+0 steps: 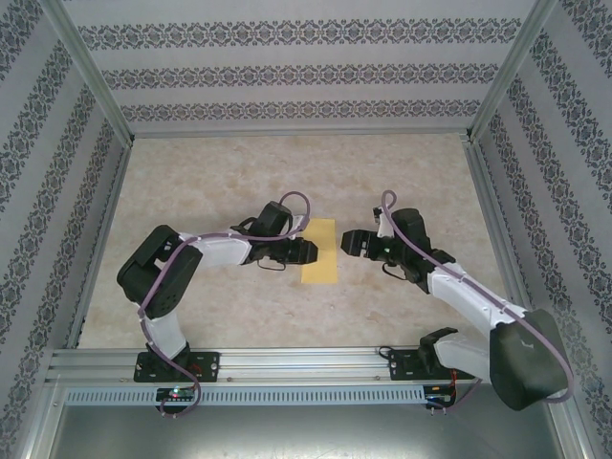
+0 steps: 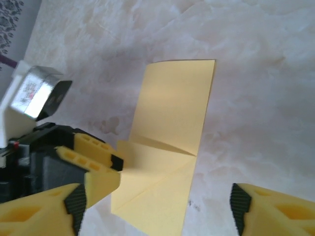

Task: Fold a paper plane with a square sheet of paper (fold left side to right side)
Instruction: Turn over the paper at the center of the table.

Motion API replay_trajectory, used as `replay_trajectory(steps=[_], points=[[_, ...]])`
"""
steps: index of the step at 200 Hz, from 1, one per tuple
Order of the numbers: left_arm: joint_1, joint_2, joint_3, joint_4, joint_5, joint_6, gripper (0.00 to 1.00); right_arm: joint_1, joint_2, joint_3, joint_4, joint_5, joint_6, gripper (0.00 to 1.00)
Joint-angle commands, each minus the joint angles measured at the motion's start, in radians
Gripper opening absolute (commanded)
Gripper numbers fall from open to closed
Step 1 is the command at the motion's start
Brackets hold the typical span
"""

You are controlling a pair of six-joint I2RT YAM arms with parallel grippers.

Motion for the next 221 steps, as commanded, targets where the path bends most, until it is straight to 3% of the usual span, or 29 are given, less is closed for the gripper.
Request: replay_trajectory(steps=[1, 8, 38, 74, 84, 98, 119, 155, 183, 221], points=[[0.007, 0.009, 0.019, 0.012, -0.004, 0.028, 0.2, -0.006, -0.036, -0.023, -0.013, -0.041, 0.013, 0.93], [0.007, 0.0, 0.013, 0.004, -0.023, 0.031, 0.14, -0.008, -0.039, -0.029, -0.004, -0.053, 0.024, 0.98], [0.007, -0.06, -0.038, 0.013, -0.082, 0.032, 0.04, -0.009, -0.018, -0.05, 0.071, -0.121, 0.096, 0.98], [0.007, -0.123, -0.075, 0.005, -0.118, 0.039, 0.03, 0.006, 0.038, -0.043, 0.115, -0.154, 0.119, 0.98], [0.007, -0.131, -0.076, 0.0, -0.127, 0.042, 0.09, 0.008, 0.048, -0.039, 0.116, -0.15, 0.118, 0.98], [0.007, -0.133, -0.075, -0.01, -0.147, 0.045, 0.27, 0.015, 0.057, -0.036, 0.116, -0.145, 0.118, 0.98], [0.008, -0.114, -0.061, -0.025, -0.165, 0.045, 0.41, 0.026, 0.056, -0.03, 0.104, -0.133, 0.114, 0.98], [0.008, -0.055, -0.03, -0.007, -0.113, 0.04, 0.47, 0.032, 0.038, -0.022, 0.074, -0.117, 0.105, 0.98], [0.008, -0.027, -0.026, 0.039, -0.058, 0.033, 0.4, 0.036, 0.042, -0.022, 0.071, -0.117, 0.103, 0.98], [0.008, -0.058, -0.047, 0.047, -0.095, 0.039, 0.1, 0.052, 0.076, -0.017, 0.077, -0.143, 0.117, 0.98]])
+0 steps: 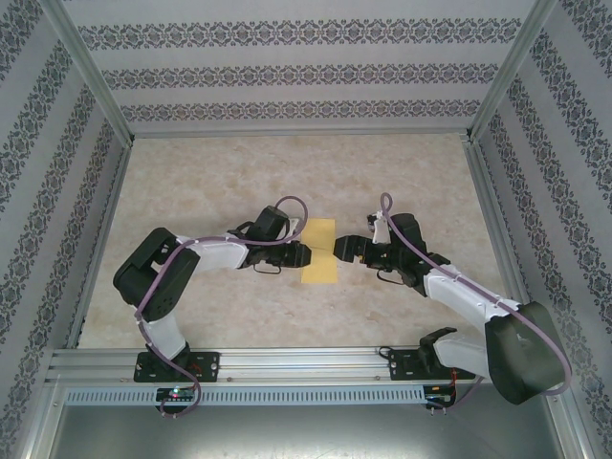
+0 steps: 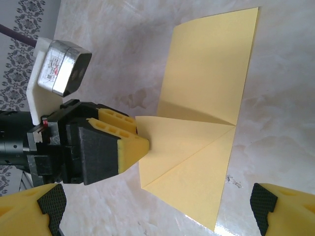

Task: Fold a paper plane with a square sheet of paper (fold left side to right side)
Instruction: Turn over the paper at the center of the table.

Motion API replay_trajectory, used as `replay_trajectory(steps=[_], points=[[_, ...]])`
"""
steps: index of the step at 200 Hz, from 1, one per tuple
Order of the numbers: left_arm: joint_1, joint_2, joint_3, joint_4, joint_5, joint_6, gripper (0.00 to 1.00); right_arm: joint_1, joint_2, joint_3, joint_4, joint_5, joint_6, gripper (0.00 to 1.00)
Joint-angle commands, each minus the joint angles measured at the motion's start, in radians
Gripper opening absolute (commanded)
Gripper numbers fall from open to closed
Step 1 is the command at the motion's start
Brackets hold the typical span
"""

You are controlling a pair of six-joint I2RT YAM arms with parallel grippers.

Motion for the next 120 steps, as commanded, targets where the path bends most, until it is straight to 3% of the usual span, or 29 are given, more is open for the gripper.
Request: replay_trajectory(steps=[1, 58, 120], points=[[0.008, -0.032, 0.006, 0.042, -0.007, 0.012, 0.1, 0.018, 0.022, 0.026, -0.001, -0.017, 0.012, 0.98], [0.008, -0.129, -0.038, 0.009, -0.064, 0.027, 0.09, 0.079, 0.148, 0.079, 0.041, -0.046, 0.074, 0.97], [0.009, -0.131, -0.044, 0.012, -0.062, 0.021, 0.1, 0.131, 0.353, 0.134, 0.218, -0.095, 0.185, 0.68]])
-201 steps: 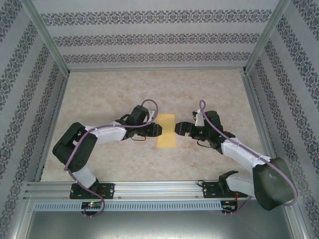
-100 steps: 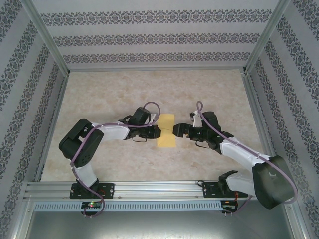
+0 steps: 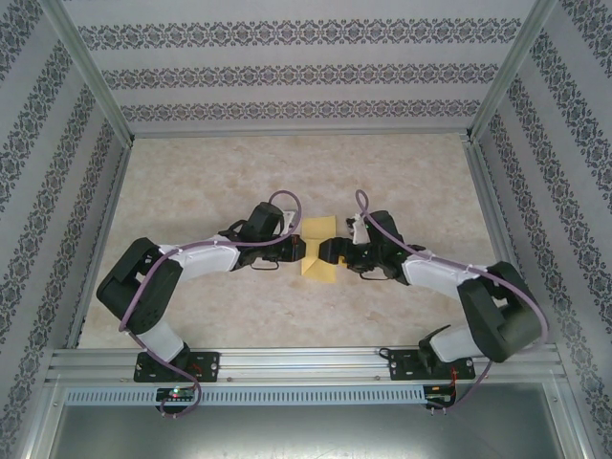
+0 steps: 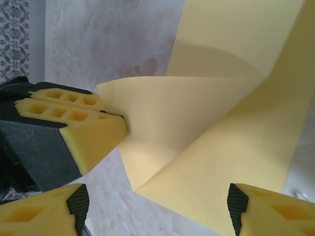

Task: Fold a paper plane with a square sheet of paper (fold left side to right side)
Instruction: Turn over the paper at the center of the table.

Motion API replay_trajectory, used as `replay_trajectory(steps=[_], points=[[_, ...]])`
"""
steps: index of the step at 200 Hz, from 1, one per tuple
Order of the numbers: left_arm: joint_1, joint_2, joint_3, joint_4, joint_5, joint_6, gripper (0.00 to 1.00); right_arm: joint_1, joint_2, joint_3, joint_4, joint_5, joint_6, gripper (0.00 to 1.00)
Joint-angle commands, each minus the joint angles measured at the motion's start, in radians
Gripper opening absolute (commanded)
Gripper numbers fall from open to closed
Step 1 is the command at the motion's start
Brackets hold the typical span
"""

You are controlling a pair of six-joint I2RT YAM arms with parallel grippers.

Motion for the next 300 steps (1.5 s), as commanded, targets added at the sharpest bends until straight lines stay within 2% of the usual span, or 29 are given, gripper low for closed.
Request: replay_trajectory(steps=[1, 41, 62, 85, 109, 125, 147, 178, 208, 228, 266, 300], points=[[0.006, -0.016, -0.011, 0.005, -0.008, 0.017, 0.1, 0.023, 0.064, 0.038, 0.105, -0.033, 0.057, 0.68], [0.007, -0.016, -0.014, 0.005, -0.013, 0.014, 0.14, 0.055, 0.169, 0.074, 0.189, -0.041, 0.093, 0.56], [0.009, -0.022, -0.014, 0.003, -0.017, 0.01, 0.17, 0.066, 0.2, 0.079, 0.223, -0.045, 0.111, 0.47], [0.02, -0.043, -0.026, 0.002, -0.027, 0.002, 0.29, 0.069, 0.212, 0.077, 0.235, -0.042, 0.11, 0.3], [0.051, -0.111, -0.072, 0.024, -0.026, -0.024, 0.43, 0.068, 0.208, 0.081, 0.223, -0.03, 0.091, 0.07], [0.075, -0.18, -0.109, 0.027, -0.027, -0.036, 0.54, 0.063, 0.195, 0.092, 0.207, -0.028, 0.071, 0.0], [0.11, -0.301, -0.17, 0.024, -0.031, -0.061, 0.7, 0.05, 0.147, 0.114, 0.173, -0.03, 0.028, 0.0], [0.18, -0.505, -0.257, 0.039, 0.005, -0.137, 1.0, -0.016, 0.03, 0.128, 0.161, -0.088, -0.024, 0.0], [0.214, -0.674, -0.281, 0.122, 0.095, -0.218, 1.0, -0.103, -0.101, 0.126, 0.233, -0.186, 0.006, 0.0], [0.213, -0.721, -0.26, 0.212, 0.162, -0.273, 1.0, -0.123, -0.175, 0.147, 0.284, -0.241, 0.039, 0.0], [0.198, -0.675, -0.185, 0.411, 0.309, -0.394, 1.0, -0.106, -0.272, 0.197, 0.377, -0.289, 0.106, 0.0], [0.128, -0.609, -0.134, 0.527, 0.342, -0.42, 0.99, -0.044, -0.291, 0.253, 0.381, -0.296, 0.115, 0.0]])
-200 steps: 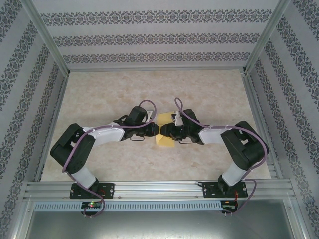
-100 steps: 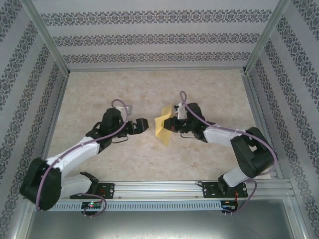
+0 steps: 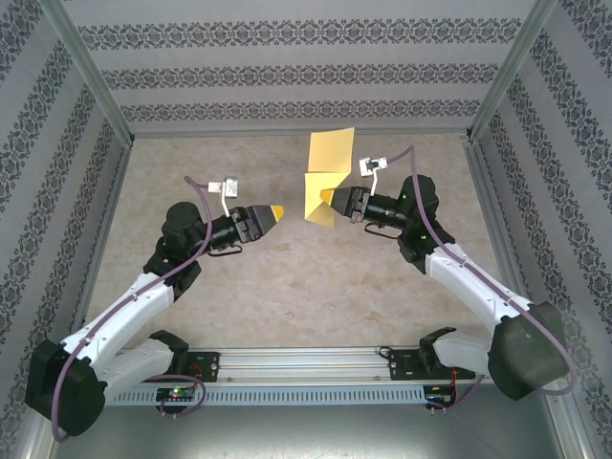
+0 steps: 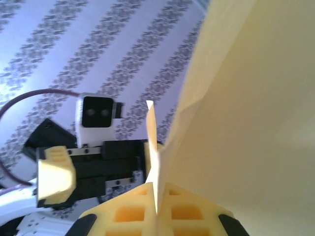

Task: Fold a paper plane with a square sheet of paper (fold left side to right side)
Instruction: Turn over the paper at the center of the table.

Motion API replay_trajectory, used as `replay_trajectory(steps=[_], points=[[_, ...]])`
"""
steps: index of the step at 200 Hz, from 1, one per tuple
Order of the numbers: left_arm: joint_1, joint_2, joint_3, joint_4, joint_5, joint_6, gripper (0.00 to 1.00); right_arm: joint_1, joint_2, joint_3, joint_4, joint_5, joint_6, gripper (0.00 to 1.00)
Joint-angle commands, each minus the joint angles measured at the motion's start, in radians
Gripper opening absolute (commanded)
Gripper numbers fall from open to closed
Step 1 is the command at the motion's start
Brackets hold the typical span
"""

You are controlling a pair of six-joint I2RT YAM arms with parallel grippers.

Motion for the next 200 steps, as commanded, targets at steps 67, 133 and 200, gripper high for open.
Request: replay_trajectory(steps=[67, 133, 200], points=[[-0.133, 0.079, 0.111, 0.183, 0.044, -0.006, 0.82, 0.116, 0.011, 0.079, 0.116, -0.073, 0.06, 0.0], [-0.137, 0.066, 0.105, 0.186, 0.012, -0.004, 0.48, 0.128, 0.018, 0.052, 0.154, -0.089, 0.112, 0.0], [-0.142, 0.063, 0.105, 0.114, -0.007, 0.035, 0.18, 0.123, -0.016, 0.046, 0.063, -0.067, 0.061, 0.16]])
